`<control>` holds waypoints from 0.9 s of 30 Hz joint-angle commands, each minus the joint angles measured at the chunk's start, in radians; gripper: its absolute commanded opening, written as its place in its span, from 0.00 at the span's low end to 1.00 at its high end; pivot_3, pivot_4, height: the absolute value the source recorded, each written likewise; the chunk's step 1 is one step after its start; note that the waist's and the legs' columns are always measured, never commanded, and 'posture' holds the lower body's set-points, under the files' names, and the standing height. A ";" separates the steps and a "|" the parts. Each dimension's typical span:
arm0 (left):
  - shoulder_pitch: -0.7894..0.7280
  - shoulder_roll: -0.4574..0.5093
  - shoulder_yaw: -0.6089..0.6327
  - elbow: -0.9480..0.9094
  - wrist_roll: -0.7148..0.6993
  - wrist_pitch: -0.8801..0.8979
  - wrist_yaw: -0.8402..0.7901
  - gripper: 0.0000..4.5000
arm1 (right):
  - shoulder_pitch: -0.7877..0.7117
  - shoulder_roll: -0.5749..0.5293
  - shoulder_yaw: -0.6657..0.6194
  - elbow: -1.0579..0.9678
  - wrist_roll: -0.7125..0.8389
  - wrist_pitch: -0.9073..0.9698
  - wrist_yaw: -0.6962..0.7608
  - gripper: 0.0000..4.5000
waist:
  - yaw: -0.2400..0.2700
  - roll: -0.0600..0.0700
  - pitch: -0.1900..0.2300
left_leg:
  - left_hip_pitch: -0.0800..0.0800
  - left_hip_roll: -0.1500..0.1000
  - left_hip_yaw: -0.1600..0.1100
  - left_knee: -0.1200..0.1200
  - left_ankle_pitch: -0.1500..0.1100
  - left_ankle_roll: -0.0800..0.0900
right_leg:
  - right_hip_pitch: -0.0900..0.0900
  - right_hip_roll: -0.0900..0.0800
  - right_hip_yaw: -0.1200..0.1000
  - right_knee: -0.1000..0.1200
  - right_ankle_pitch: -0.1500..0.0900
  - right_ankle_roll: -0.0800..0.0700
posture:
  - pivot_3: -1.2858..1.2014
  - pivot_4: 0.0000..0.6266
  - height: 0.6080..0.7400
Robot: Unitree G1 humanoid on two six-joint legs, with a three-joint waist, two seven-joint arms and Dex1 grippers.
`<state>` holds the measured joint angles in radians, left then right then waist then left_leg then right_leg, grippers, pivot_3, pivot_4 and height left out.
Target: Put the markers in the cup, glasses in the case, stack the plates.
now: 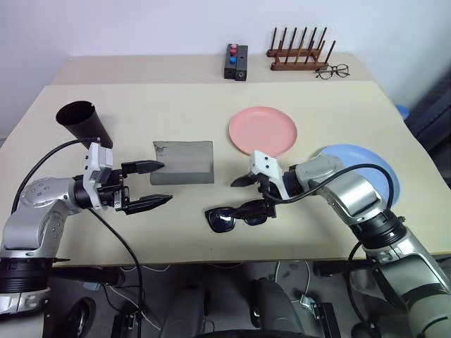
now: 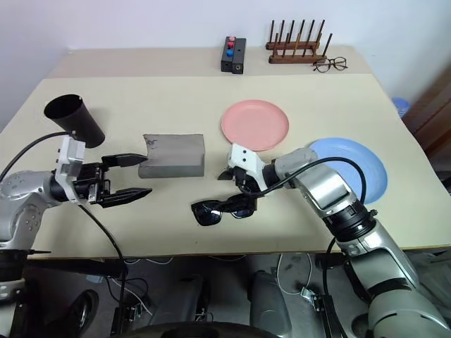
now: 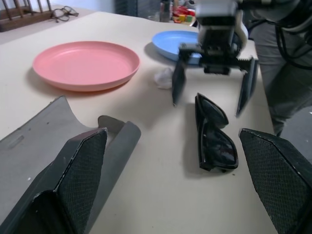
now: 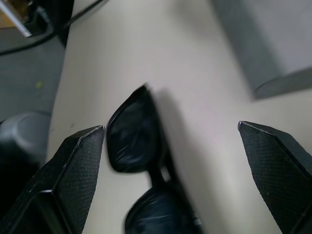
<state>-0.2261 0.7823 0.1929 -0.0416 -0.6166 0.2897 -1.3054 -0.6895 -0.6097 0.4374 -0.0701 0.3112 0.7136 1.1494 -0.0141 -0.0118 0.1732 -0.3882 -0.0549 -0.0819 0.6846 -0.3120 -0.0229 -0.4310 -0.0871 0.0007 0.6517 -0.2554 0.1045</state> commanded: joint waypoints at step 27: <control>0.045 -0.036 0.012 -0.030 0.026 -0.080 0.041 1.00 | -0.053 0.029 0.037 0.098 -0.159 -0.109 0.068 0.01 | -0.004 0.000 0.000 | 0.002 0.000 0.000 -0.001 0.000 0.000 | 0.001 0.000 0.000 -0.001 0.000 -0.001 | 0.52 0.24 1.00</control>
<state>-0.1881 0.7458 0.1905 -0.0680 -0.5960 0.2270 -1.2614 -0.7388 -0.5794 0.4806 0.0193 0.1749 0.6028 1.2349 -0.0181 -0.0117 0.1728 -0.3855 -0.0544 -0.0819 0.6834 -0.3124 -0.0224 -0.4293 -0.0874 0.0007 0.6511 -0.2548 0.1035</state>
